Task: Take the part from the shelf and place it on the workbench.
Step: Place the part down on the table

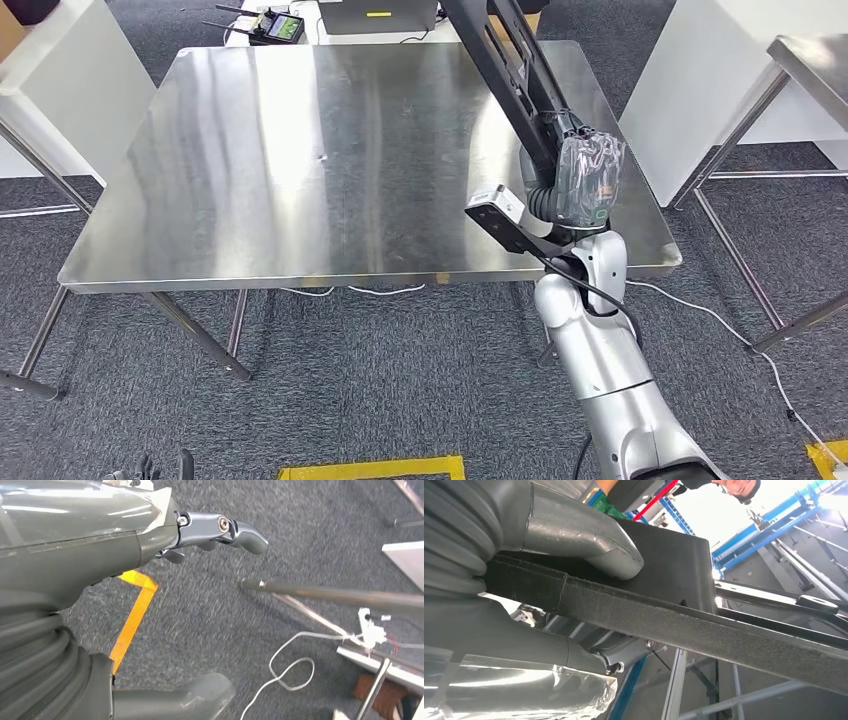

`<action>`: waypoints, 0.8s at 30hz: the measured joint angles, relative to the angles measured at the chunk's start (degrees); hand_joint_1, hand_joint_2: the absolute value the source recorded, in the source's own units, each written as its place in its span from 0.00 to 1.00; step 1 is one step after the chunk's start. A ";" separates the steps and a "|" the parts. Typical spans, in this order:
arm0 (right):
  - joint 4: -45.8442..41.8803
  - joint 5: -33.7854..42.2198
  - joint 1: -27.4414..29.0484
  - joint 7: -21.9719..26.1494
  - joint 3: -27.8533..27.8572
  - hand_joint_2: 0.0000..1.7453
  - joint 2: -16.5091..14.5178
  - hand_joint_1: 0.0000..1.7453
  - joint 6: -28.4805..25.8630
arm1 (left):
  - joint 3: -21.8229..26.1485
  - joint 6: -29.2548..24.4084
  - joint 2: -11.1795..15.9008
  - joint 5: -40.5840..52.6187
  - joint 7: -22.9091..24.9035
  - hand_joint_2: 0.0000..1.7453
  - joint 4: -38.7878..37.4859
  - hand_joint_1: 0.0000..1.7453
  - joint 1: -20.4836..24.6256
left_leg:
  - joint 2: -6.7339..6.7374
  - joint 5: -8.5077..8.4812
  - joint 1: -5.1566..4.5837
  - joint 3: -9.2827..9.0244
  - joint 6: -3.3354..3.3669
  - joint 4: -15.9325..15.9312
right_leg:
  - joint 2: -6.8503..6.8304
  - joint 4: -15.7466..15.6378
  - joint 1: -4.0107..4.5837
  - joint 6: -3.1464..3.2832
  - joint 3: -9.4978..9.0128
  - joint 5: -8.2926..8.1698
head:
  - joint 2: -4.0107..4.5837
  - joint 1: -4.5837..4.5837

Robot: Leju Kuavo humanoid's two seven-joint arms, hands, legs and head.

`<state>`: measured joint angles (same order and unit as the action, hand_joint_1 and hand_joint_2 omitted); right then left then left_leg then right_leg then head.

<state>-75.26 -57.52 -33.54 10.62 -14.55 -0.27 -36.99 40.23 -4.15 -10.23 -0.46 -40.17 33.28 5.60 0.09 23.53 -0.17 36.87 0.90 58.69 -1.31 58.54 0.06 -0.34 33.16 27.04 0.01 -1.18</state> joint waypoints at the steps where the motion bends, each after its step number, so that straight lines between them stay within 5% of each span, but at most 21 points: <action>1: 0.21 0.02 -0.01 0.01 -0.01 1.00 0.04 1.00 -0.01 | 0.06 0.00 0.00 0.01 0.00 1.00 0.01 0.00 0.00 | -0.12 0.01 -0.20 0.01 0.08 0.01 | -0.08 -0.05 -0.07 -0.11 -0.04 -0.02 | 0.00 0.00; 9: 1.34 0.12 -0.07 0.33 -0.01 1.00 0.37 1.00 -0.01 | 0.37 0.20 -0.02 0.03 0.00 1.00 0.01 0.00 -0.02 | -0.28 0.07 -0.59 0.02 1.00 0.02 | -0.30 -0.63 -0.10 -0.64 -0.33 -0.27 | -0.01 0.02; 24: 2.02 0.43 -0.07 0.46 -0.09 1.00 1.16 1.00 0.10 | 0.47 0.32 0.00 1.08 0.01 1.00 -0.01 0.00 0.04 | -0.28 -0.02 -0.55 0.00 1.19 0.03 | -0.30 -0.67 -0.26 -0.85 -0.28 -0.40 | -0.01 0.00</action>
<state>-73.24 -57.09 -33.61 11.08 -14.64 0.88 -36.89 40.70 -3.83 -10.23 0.61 -40.17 33.27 5.64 -0.18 23.51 -0.72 36.87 2.09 58.73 -1.60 57.88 -0.20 -1.19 32.88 26.64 0.00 -1.18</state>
